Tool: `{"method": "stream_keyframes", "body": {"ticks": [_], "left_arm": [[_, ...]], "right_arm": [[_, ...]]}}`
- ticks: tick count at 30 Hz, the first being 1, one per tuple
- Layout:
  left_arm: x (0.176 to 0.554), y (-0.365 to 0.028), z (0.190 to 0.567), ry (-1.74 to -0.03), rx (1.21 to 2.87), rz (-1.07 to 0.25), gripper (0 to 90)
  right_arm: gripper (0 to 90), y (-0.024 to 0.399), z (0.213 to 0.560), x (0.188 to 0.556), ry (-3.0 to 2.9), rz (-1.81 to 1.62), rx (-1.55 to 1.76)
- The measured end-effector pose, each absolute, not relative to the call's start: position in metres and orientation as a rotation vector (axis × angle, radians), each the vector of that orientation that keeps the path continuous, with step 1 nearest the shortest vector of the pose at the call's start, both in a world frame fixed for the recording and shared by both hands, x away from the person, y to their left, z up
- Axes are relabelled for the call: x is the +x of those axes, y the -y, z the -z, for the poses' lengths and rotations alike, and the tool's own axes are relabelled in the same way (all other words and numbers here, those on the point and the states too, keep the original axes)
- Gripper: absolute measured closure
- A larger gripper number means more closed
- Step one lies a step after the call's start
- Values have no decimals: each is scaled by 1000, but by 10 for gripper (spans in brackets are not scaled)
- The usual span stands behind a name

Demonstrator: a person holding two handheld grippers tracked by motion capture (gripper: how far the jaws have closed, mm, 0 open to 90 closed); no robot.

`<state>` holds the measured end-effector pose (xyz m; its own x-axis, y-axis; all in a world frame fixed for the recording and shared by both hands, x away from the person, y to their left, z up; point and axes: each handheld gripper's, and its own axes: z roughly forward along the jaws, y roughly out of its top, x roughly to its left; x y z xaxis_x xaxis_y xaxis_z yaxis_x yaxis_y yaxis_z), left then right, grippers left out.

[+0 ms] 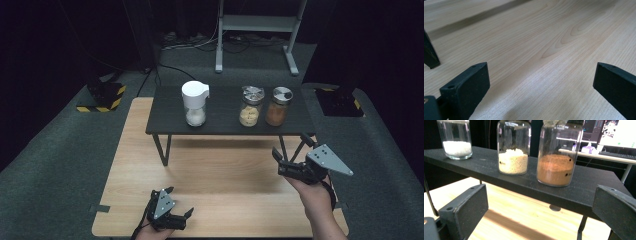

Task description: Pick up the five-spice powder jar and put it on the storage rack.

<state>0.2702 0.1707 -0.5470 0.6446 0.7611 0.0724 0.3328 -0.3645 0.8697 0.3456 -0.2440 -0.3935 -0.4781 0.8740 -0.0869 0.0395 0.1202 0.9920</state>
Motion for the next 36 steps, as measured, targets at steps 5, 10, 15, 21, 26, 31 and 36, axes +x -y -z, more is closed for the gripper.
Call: {"method": "stream_keyframes", "body": {"ticks": [5,10,15,21,26,31,36], "left_arm": [[270,-171,547,-857,1958,-595,9],[270,-171,547,-856,1959,-597,10],[270,-170,547,-857,1960,-597,10],[270,-171,547,-857,1959,-593,10],[270,-171,547,-856,1958,-592,9],[270,-171,547,-855,1959,-592,10],[270,-171,547,-854,1960,-591,10]], "right_arm": [[0,244,401,345,-1685,-1432,907],[0,243,409,342,-1706,-1416,912],[0,242,420,340,-1734,-1395,915],[0,239,435,337,-1769,-1368,917],[0,238,447,333,-1799,-1351,921],[0,235,461,329,-1829,-1334,928],[0,233,479,326,-1869,-1313,949]]}}
